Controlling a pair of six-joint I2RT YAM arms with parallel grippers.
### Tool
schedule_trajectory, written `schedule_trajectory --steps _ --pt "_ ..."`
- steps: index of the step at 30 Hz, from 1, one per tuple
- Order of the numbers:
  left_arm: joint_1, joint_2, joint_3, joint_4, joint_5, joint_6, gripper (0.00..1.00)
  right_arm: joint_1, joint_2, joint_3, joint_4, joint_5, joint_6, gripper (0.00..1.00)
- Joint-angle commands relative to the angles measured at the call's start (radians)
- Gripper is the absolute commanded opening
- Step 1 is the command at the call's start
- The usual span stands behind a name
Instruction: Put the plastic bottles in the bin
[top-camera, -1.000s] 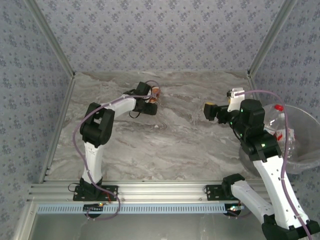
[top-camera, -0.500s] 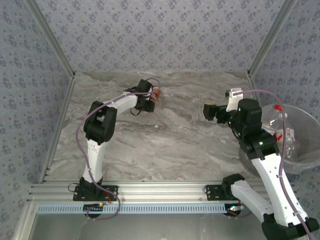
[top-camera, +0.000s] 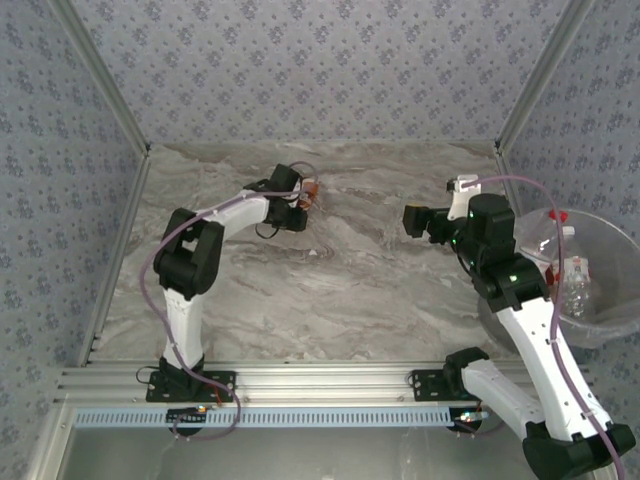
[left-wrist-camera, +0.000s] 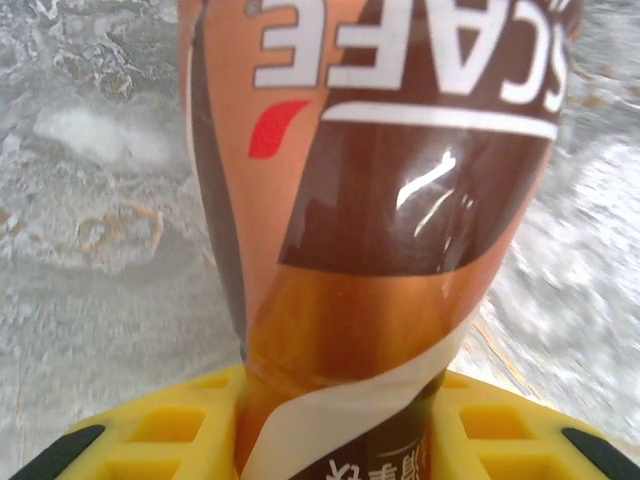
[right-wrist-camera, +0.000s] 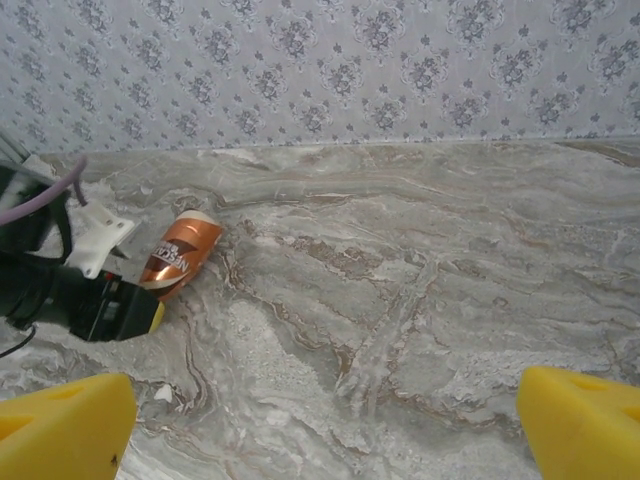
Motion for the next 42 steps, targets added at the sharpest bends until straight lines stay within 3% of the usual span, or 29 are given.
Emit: schedule_trajectory --steps 1,13,21,27,32,42 --pt "-0.026 -0.148 -0.089 0.099 0.048 -0.014 0.0 0.007 0.021 -0.023 0.043 0.031 0.058 1.0" --pt "-0.144 -0.375 -0.253 0.189 0.047 -0.002 0.0 0.008 0.099 -0.062 0.158 0.012 0.227 1.0" --pt "-0.186 -0.523 -0.32 0.285 0.197 0.002 0.0 0.007 0.164 -0.056 0.229 -0.12 0.442 1.0" --pt "-0.203 -0.608 -0.365 0.326 0.313 -0.003 0.0 0.024 0.2 -0.072 0.432 -0.359 0.513 1.0" --pt "-0.207 -0.65 -0.399 0.359 0.373 -0.011 0.0 0.074 0.261 -0.05 0.5 -0.411 0.529 1.0" --pt "-0.249 -0.661 -0.39 0.358 0.37 0.006 0.0 0.133 0.355 -0.024 0.596 -0.464 0.563 1.0"
